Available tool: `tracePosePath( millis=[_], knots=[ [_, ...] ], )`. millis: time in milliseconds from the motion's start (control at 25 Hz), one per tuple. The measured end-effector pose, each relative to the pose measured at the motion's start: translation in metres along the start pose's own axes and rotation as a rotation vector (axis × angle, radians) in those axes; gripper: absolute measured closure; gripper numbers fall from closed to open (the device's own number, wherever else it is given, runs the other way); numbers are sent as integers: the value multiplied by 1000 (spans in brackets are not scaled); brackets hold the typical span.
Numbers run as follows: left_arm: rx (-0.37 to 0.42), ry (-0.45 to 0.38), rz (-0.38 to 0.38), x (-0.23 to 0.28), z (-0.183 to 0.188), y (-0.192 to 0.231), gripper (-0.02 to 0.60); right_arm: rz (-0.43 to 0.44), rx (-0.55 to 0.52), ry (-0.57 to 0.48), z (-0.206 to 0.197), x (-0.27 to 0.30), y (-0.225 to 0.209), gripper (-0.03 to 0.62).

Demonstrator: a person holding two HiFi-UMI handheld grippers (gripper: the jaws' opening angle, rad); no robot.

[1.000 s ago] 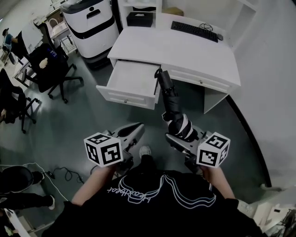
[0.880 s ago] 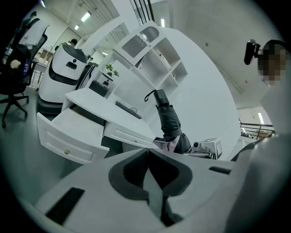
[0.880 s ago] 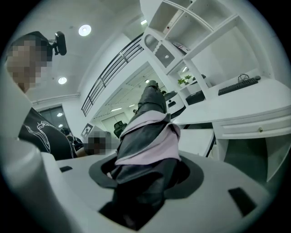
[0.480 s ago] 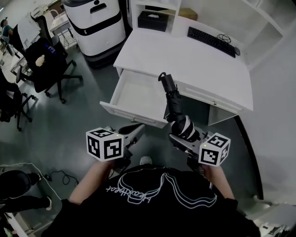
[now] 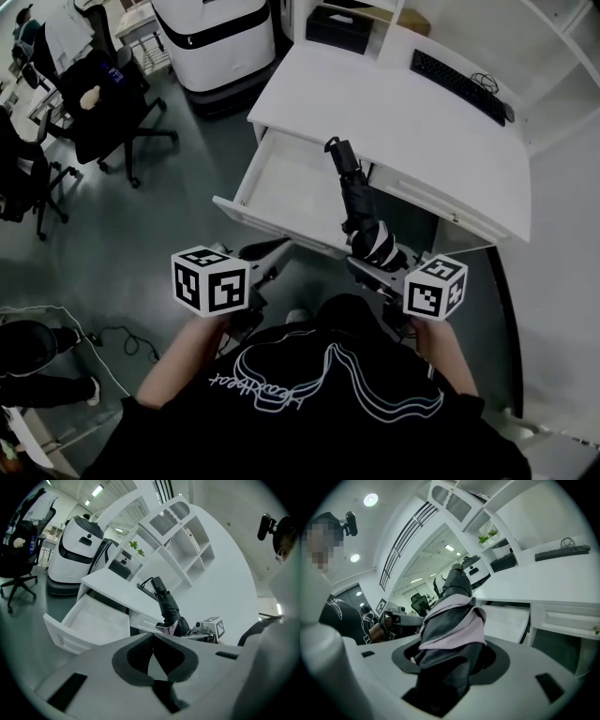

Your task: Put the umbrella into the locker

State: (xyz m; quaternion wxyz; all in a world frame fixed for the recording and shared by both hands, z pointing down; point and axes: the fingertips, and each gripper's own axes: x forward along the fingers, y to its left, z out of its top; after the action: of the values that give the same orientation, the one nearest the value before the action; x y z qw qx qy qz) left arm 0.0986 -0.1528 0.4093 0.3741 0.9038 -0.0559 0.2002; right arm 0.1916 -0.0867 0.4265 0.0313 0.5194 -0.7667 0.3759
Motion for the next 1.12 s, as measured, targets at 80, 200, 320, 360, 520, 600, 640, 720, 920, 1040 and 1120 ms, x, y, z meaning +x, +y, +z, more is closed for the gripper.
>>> tracePosePath(
  millis=[80, 200, 320, 360, 520, 600, 640, 720, 920, 1040, 1120],
  knots=[
    [-21, -9, 23, -3, -1, 8, 576, 8, -1, 25, -1, 10, -5, 345],
    [-59, -21, 60, -2, 1, 19, 577, 16, -8, 69, 1, 23, -18, 345],
    [-90, -28, 113, -1, 4, 34, 576, 34, -19, 109, 7, 40, -33, 345],
    [-99, -29, 134, -1, 5, 40, 576, 43, -20, 122, 8, 46, -38, 345],
    [-156, -52, 201, 0, 7, 60, 577, 81, -33, 204, 8, 72, -58, 345],
    [-176, -72, 219, 2, 12, 68, 577, 92, -48, 247, 8, 87, -68, 344],
    [-184, -81, 228, 2, 15, 72, 576, 92, -59, 267, 7, 95, -73, 345],
    [-201, -95, 249, 4, 17, 81, 577, 79, -99, 307, 5, 110, -85, 345],
    [-250, -130, 309, -7, 18, 99, 577, 44, -148, 421, -17, 144, -113, 345],
    [-298, -172, 334, -21, 19, 111, 577, 46, -143, 487, -26, 164, -122, 345],
    [-328, -193, 349, -28, 17, 119, 577, 40, -167, 528, -33, 176, -127, 344]
  ],
)
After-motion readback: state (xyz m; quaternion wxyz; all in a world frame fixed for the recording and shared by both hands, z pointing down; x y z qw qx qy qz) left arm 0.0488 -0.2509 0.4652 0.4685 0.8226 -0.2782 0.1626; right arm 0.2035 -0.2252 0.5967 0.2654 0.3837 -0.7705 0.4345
